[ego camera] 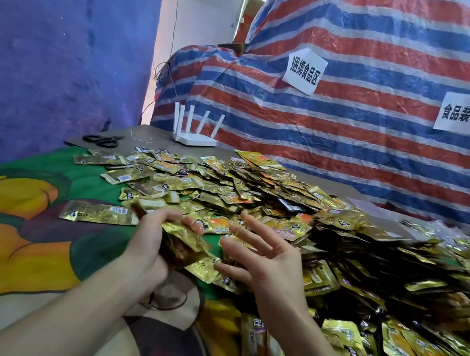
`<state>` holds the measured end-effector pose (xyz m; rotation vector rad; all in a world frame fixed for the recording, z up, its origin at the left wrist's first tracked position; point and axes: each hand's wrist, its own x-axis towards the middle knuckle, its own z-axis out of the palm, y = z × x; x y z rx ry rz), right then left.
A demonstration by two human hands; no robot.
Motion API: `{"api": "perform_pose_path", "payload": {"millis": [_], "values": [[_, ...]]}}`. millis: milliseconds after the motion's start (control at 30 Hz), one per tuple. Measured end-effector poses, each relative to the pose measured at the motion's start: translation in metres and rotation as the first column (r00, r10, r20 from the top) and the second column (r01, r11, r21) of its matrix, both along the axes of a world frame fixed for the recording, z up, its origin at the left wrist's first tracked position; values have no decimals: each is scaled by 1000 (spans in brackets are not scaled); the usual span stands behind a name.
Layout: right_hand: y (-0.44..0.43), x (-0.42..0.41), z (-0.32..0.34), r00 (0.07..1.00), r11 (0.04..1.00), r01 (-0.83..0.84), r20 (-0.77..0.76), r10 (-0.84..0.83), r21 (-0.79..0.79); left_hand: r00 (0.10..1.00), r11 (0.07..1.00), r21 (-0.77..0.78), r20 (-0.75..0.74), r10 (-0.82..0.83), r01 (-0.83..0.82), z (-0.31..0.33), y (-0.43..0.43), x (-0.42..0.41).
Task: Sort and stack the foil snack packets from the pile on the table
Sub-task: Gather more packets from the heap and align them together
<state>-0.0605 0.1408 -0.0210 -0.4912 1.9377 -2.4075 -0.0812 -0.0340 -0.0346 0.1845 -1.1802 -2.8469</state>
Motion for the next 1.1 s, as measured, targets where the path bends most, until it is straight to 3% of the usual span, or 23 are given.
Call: {"api": "perform_pose_path", "payload": {"millis": [100, 267, 500, 733, 933, 1100], "values": [[-14, 7, -4, 1000, 995, 25, -11, -24, 100, 995, 994, 62, -37, 90, -87, 0, -4, -2], [-33, 19, -11, 991, 962, 94, -112, -68, 256, 983, 974, 203, -134, 125, -97, 4, 3, 0], [-33, 19, -11, 964, 955, 195, -225, -144, 225, 992, 974, 227, -120, 40, -12, 3, 11, 2], [-33, 17, -12, 949, 943, 248, -252, -190, 223, 995, 987, 148, -65, 70, -60, 3, 17, 4], [-33, 16, -15, 944, 937, 259, -269, -194, 233, 976, 975, 31, 13, 219, -219, 7, 15, 6], [-35, 14, -15, 945, 942, 252, -265, -190, 221, 976, 974, 59, 13, 217, -217, 10, 14, 10]]}}
